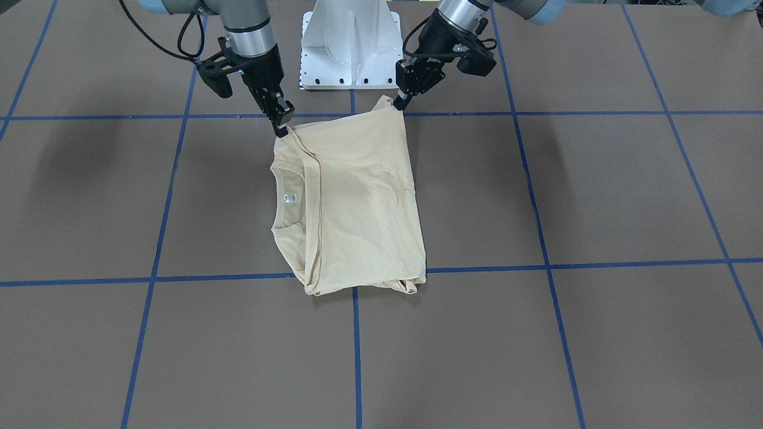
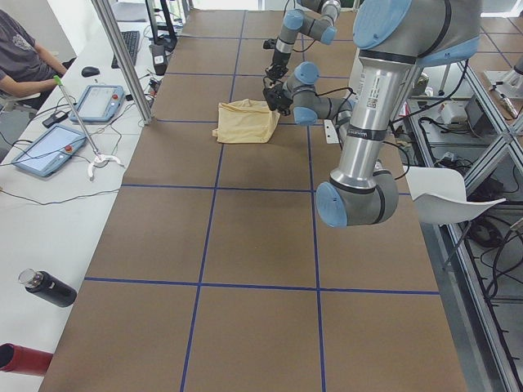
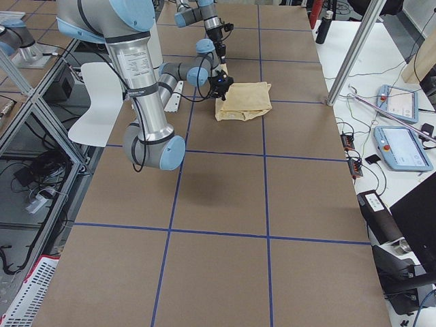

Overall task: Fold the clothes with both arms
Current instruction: 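Lift the near edge with both grippers and fold it toward the collar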

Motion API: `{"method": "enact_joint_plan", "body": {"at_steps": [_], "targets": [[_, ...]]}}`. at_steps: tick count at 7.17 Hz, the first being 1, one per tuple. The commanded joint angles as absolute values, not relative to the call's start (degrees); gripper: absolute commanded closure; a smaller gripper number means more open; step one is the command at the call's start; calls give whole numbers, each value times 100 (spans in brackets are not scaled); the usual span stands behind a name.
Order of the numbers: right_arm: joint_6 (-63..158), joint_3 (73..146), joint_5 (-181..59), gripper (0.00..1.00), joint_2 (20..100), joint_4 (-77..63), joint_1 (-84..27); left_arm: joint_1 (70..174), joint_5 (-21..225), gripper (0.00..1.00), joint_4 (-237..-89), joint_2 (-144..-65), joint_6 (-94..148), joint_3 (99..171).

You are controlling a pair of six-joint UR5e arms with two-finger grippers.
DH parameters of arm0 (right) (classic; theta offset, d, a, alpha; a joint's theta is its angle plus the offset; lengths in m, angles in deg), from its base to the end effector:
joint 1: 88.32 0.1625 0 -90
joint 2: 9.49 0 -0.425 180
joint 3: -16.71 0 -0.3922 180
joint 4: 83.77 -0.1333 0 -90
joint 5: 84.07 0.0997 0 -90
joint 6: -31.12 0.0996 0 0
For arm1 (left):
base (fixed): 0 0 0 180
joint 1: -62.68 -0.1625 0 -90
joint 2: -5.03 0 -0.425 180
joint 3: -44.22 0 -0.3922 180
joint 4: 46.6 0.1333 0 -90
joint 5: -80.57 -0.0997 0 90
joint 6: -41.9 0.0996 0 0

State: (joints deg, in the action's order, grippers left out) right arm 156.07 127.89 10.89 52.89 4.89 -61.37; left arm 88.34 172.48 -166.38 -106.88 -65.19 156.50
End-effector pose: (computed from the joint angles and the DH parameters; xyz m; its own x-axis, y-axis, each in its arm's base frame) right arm -0.4743 -0.3810 0.2310 0.2435 0.7641 0.5974 -0.6489 0.5862 -0.4852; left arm 0.4512 -0.3610 0.2151 0.1192 -0.3831 -0.9160 0.4592 0.8392 -0.2912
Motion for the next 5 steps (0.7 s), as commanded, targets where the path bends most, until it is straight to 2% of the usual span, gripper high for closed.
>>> {"method": "enact_joint_plan", "body": {"at_steps": [1,3,5], "targets": [[15041,11765,1401,100,4504,474,-5547,9640,17408,100,-16726,-11386,-5797,14307],[14610,10309,1480,100,3599,247,-5265,9959,17408,100,-17390,-11668,-5539,13304],[14031,9279,1743,100,3334,-535,-4905,10178,17408,100,-17982,-12202,-5435,12205]]}}
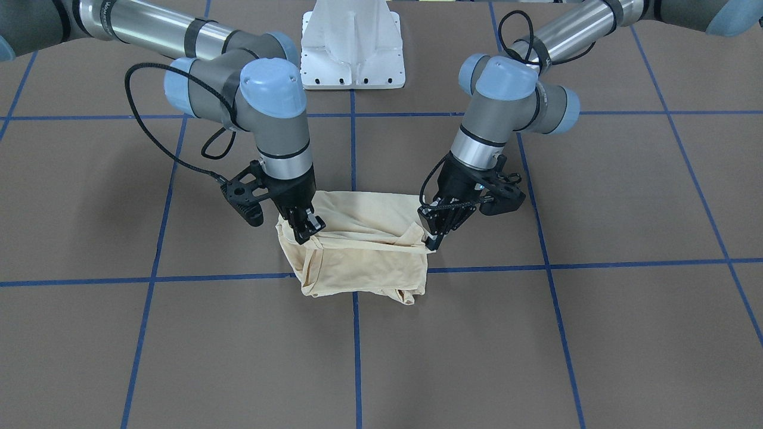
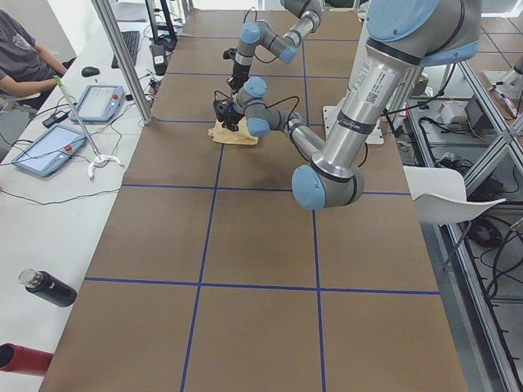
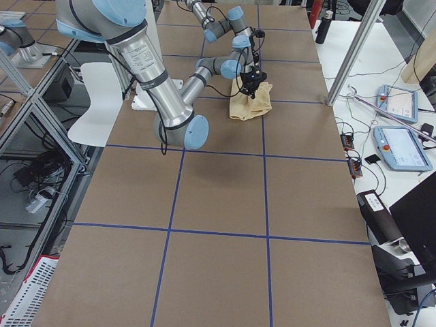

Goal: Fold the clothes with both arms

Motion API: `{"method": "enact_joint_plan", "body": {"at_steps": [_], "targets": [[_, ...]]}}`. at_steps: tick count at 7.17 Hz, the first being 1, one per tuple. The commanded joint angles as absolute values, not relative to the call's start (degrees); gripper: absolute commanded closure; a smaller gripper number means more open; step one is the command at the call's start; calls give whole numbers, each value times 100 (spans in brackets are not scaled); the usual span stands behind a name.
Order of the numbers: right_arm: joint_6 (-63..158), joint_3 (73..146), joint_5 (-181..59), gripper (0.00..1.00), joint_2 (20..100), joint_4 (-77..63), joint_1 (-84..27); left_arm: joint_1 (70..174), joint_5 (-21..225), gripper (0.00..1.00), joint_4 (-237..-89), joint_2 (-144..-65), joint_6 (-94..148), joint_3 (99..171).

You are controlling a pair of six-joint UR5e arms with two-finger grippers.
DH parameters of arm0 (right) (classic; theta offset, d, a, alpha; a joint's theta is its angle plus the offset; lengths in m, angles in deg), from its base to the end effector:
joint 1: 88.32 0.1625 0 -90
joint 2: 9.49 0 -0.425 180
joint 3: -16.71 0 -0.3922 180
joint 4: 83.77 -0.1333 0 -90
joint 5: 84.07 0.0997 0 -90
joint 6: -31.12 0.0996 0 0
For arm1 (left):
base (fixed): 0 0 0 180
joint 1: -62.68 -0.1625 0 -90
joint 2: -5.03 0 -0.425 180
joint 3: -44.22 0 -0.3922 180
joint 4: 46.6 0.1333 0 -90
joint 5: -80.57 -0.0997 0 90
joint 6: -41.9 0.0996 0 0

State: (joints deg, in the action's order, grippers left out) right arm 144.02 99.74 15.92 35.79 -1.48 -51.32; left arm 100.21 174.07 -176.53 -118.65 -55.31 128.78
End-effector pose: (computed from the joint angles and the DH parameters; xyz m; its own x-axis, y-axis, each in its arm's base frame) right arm -0.5284 -0.5434 0.2221 0.3238 0.7239 0.6092 -0.6730 0.6288 -0.3894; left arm 0.4860 -0.5337 0.2750 0.2219 -0.3284 -0.9181 0.5957 0.7911 -0.1390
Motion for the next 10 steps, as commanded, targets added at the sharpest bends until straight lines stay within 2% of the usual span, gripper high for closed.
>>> {"method": "enact_joint_plan", "body": {"at_steps": [1,2,3,4,5,7,10], "targets": [[13845,8656,1770,100,2879,-580,-4843,10275,17399,100,-18019,-12362,-5338,11965],[13721,8032,1762,1,2657,-1051,-4772,10355,17391,52,-18332,-12512,-5241,11519],[13355,7756,1770,0,2646,-1351,-4641,10477,17364,33,-18753,-12792,-4840,10914],[12777,7753,1988,0,2550,-1337,-4274,10713,17408,4,-18775,-12812,-4679,10839],[12362,7762,2538,0,2654,-1328,-3844,10881,17478,0,-18775,-12812,-4521,10838],[11326,7797,2770,0,3039,-1345,-3447,11363,18283,0,-18740,-12708,-3437,10908],[8248,8377,3569,0,4295,-1302,-2394,12258,19058,0,-18696,-11690,-627,11470]]}}
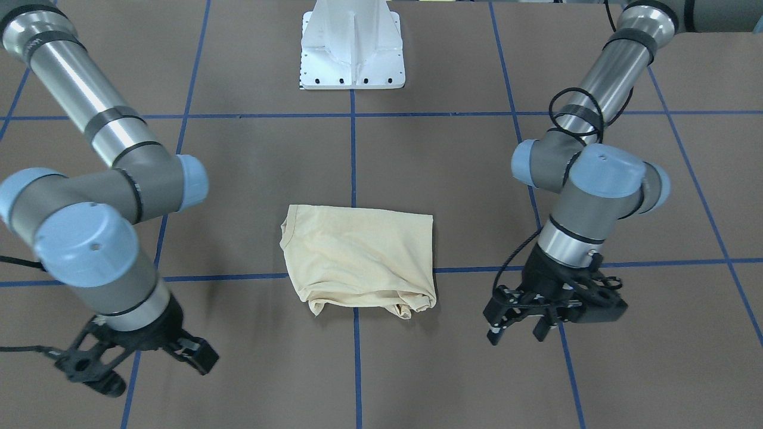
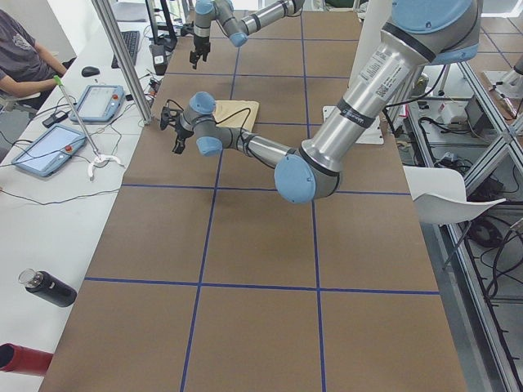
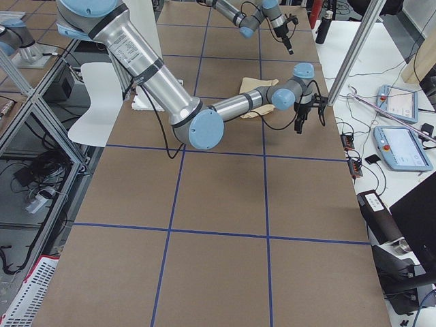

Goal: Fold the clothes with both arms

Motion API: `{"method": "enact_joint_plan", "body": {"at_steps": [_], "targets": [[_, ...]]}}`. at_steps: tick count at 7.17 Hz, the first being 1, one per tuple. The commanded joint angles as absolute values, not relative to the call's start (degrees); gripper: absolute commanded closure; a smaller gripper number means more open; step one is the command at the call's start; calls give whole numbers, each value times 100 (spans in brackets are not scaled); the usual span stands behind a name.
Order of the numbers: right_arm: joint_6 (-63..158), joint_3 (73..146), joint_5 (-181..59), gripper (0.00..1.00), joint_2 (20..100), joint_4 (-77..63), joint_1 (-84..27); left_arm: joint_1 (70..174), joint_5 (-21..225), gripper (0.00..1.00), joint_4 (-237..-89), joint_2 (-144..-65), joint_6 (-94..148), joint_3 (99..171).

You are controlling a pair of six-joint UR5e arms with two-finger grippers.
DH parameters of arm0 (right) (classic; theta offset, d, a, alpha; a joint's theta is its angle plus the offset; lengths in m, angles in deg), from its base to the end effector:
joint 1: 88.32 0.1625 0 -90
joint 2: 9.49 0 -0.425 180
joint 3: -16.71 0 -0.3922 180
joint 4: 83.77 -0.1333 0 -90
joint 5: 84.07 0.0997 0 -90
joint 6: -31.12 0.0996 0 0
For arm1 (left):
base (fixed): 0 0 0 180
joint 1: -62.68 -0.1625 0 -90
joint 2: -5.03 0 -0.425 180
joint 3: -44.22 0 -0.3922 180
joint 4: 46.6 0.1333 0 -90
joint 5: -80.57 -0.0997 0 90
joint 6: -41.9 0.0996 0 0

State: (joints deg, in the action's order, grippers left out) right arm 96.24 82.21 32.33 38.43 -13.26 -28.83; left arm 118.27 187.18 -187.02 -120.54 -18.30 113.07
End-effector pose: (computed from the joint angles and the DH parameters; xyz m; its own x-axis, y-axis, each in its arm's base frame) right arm -0.3254 -0.7276 0.3706 0.6349 0.3352 0.6961 -0.4062 0.9112 -0.0682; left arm 0.3406 -0.6828 0.3609 0.5287 0.0708 -0.8458 0.4398 0.8295 0.3444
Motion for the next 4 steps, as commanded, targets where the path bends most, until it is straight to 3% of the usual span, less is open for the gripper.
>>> {"method": "enact_joint_plan", "body": {"at_steps": [1,4], "targets": [[7461,8377,4051,0,4586,-1284,-1920,12654,19504,0,-18704,-11356,79,11549],[4801,8570,4433,0,5193,-348,-1082,13859,20586,0,-18617,-10494,2304,11638]]}}
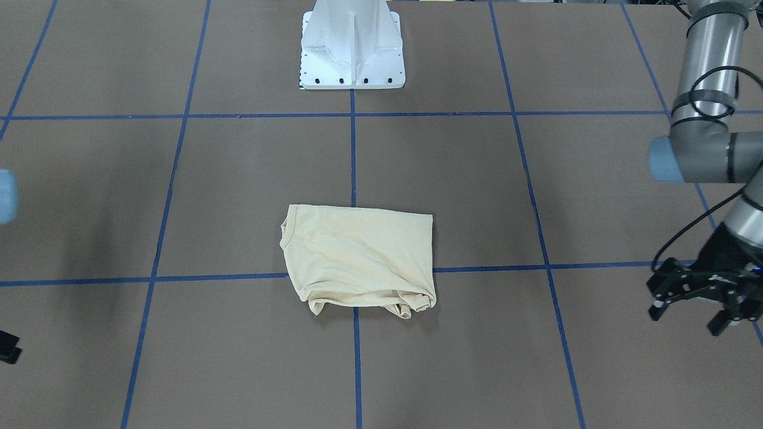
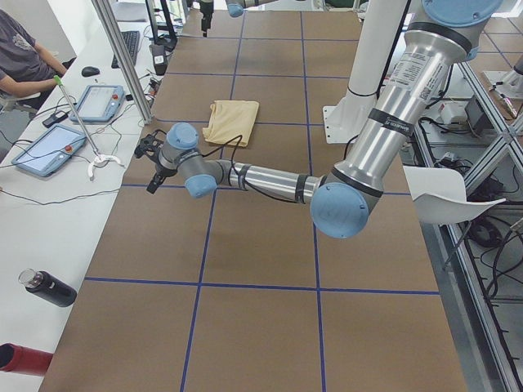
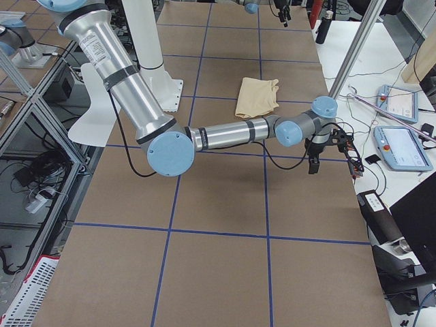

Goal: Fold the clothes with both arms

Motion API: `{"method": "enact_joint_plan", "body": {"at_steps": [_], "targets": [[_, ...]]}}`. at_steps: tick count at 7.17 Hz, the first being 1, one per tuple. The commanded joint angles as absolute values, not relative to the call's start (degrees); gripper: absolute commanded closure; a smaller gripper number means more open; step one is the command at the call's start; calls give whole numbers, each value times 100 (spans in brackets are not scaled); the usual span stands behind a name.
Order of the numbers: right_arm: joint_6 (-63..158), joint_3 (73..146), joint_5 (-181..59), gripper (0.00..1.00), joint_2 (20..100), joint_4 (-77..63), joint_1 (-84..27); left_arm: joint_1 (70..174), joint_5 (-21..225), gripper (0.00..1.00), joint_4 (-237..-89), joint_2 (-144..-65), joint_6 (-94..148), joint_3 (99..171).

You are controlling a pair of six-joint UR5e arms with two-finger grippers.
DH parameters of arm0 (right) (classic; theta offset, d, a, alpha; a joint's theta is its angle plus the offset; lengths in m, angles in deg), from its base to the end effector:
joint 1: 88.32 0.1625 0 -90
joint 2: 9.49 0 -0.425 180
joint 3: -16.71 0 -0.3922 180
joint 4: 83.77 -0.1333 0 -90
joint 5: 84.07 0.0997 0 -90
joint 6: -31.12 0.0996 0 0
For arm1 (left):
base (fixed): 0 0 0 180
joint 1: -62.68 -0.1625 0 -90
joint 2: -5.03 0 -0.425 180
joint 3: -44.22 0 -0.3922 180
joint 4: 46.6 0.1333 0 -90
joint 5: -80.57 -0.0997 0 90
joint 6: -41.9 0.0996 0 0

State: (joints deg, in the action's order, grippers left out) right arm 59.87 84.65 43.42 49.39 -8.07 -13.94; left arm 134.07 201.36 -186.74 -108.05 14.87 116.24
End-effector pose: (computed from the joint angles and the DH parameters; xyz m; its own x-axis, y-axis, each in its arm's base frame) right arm -0.1265 -0.7224 0.4976 0.7319 0.0342 0.6806 -0.1196 0.9897 0.0789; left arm 0.1404 -0.6749 0.4855 0.6883 0.3537 -0.6333 0.1469 0.7870 0.5992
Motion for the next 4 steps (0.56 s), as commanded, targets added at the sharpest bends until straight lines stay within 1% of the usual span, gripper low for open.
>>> {"method": "enact_joint_plan", "body": {"at_steps": [1,2,3,4], "targets": [[3868,8623,4451,0,5378,-13,-793,14175,20790,0,-18234,-10431,2945,11638],[3537,8650,4660,0,5466,234,-555,14413,20809,0,-17664,-10430,3647,11672],[3473,8867,5045,0,5668,384,-422,14485,20818,0,-17276,-10404,3959,11690],[3524,9313,5092,0,6070,377,-412,14521,20810,0,-17220,-10230,3962,11812]]}}
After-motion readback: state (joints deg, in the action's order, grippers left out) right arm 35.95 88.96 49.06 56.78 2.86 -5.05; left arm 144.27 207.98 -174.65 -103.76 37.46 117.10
